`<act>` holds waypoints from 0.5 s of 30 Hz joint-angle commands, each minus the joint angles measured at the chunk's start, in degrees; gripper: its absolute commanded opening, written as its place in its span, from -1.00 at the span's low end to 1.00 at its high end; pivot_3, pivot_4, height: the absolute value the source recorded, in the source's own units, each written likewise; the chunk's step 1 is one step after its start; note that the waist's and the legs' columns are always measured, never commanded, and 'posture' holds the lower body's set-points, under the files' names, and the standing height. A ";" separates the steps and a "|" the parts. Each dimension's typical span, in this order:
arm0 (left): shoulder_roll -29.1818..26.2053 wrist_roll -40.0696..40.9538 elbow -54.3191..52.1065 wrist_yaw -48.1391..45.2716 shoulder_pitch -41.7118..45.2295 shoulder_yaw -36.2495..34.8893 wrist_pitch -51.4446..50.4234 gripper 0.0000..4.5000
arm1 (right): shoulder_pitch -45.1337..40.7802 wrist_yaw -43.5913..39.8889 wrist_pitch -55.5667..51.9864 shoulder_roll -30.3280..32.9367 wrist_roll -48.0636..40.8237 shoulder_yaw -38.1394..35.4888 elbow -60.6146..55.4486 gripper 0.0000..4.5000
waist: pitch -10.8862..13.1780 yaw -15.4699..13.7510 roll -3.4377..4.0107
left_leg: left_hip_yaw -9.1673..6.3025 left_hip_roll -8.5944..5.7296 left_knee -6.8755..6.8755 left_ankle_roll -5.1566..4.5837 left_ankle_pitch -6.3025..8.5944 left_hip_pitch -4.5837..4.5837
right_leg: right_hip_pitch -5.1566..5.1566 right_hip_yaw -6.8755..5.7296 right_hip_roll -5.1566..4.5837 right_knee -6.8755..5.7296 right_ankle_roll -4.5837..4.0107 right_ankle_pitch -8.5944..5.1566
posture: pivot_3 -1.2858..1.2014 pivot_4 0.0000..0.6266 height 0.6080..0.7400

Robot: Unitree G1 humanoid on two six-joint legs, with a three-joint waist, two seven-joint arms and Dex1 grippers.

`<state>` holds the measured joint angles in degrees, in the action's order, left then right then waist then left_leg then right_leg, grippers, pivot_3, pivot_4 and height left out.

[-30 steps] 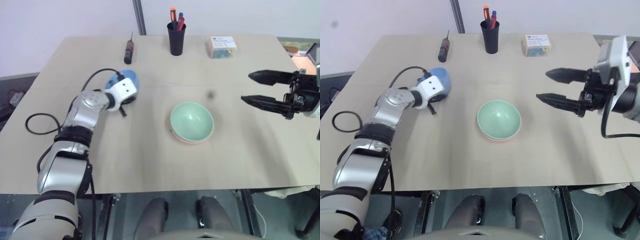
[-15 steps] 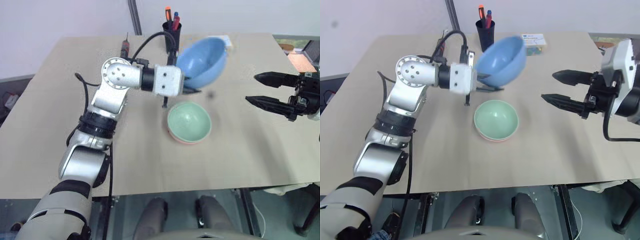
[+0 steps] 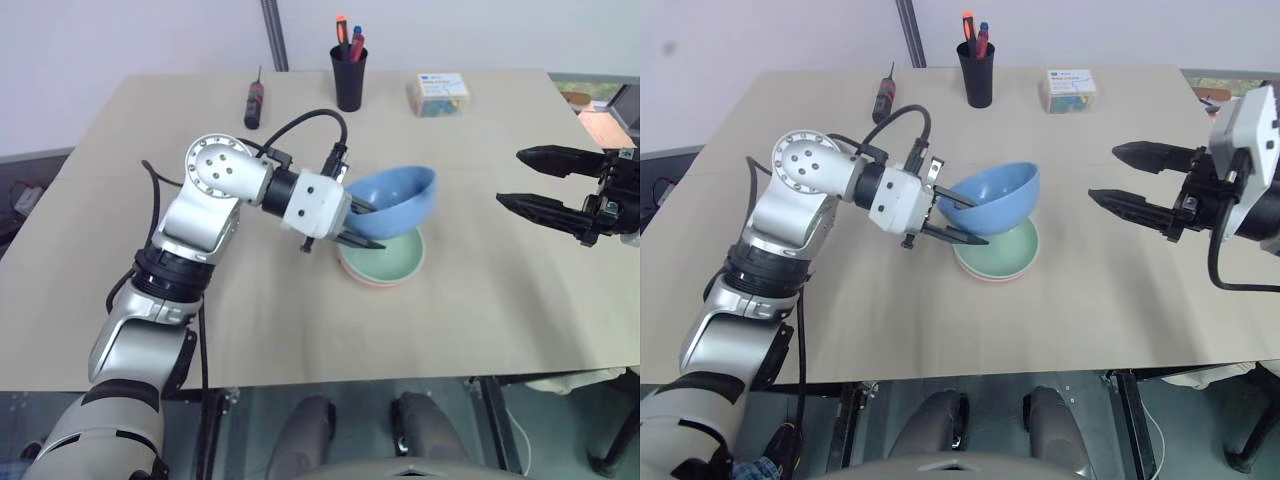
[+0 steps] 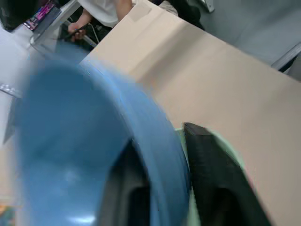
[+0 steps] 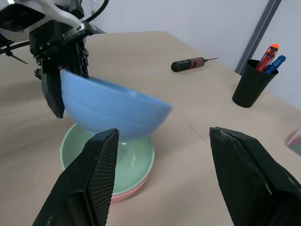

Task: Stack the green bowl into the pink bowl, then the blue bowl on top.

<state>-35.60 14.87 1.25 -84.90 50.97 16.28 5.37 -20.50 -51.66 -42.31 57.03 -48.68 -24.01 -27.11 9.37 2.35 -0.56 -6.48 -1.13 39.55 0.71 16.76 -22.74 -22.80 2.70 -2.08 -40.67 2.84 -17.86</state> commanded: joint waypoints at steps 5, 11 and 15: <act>2.81 7.86 -3.49 12.08 -2.28 -8.61 -13.51 0.34 | -1.63 -0.29 1.26 1.06 -0.21 -0.97 0.04 0.43 | 0.00 -0.05 0.00 | -0.05 0.02 0.01 -0.01 0.00 0.01 | 0.03 -0.04 -0.01 -0.01 0.00 0.00 | 0.03 -0.52 1.00; -1.59 12.93 -7.50 18.87 -10.18 -15.90 -27.23 0.34 | 1.54 -1.25 0.79 1.44 0.19 -2.66 0.31 0.43 | 0.01 0.15 0.00 | -0.04 0.09 -0.04 -0.01 0.00 0.08 | 0.03 -0.02 0.02 -0.02 0.00 0.00 | 0.03 -0.52 1.00; -4.58 16.22 -8.98 23.25 -16.01 -22.25 -33.47 0.34 | 6.58 -2.07 2.37 0.22 1.73 -3.97 1.29 0.43 | 0.01 -0.15 -0.01 | -0.06 0.09 -0.04 -0.01 0.01 0.07 | 0.06 -0.05 0.00 0.01 0.00 0.00 | 0.03 -0.52 1.00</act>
<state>-39.27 29.25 -4.45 -63.13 35.29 -2.66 -26.81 -14.08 -53.45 -41.60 57.45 -47.07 -24.97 -25.57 9.38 2.20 -0.57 -6.53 -1.04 39.51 0.70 16.76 -22.67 -22.74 2.66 -2.10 -40.65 2.83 -17.87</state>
